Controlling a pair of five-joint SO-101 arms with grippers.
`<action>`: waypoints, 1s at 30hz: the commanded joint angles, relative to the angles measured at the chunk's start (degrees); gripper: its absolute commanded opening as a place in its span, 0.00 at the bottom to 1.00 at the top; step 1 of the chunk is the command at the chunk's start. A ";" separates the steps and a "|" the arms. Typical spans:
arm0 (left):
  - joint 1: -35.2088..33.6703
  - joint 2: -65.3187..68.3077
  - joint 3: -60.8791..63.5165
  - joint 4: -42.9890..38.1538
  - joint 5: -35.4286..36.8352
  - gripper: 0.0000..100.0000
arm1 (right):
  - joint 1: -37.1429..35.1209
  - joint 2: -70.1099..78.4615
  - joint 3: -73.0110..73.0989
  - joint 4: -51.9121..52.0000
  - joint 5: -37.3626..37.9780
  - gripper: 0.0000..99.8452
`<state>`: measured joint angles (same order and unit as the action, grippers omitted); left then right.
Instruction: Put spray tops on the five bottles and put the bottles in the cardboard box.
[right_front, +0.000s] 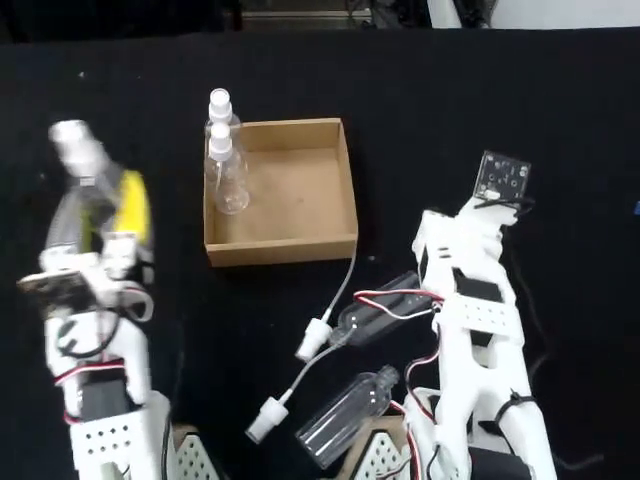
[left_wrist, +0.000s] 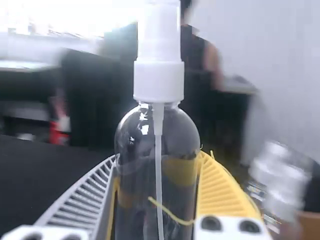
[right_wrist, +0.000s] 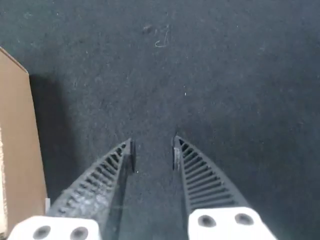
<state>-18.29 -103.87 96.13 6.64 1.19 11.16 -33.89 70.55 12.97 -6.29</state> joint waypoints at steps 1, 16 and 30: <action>-10.51 1.49 1.19 -7.74 0.00 0.08 | 1.05 -1.89 0.22 -2.20 0.18 0.10; -28.18 57.76 -3.30 -54.68 -0.09 0.08 | 1.05 -1.89 0.84 -2.20 0.18 0.10; -44.00 112.97 -22.11 -101.45 -0.09 0.08 | -0.70 -1.89 0.92 -2.20 0.18 0.10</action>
<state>-60.13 -3.21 79.16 -76.53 1.19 11.08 -33.89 71.69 12.26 -6.29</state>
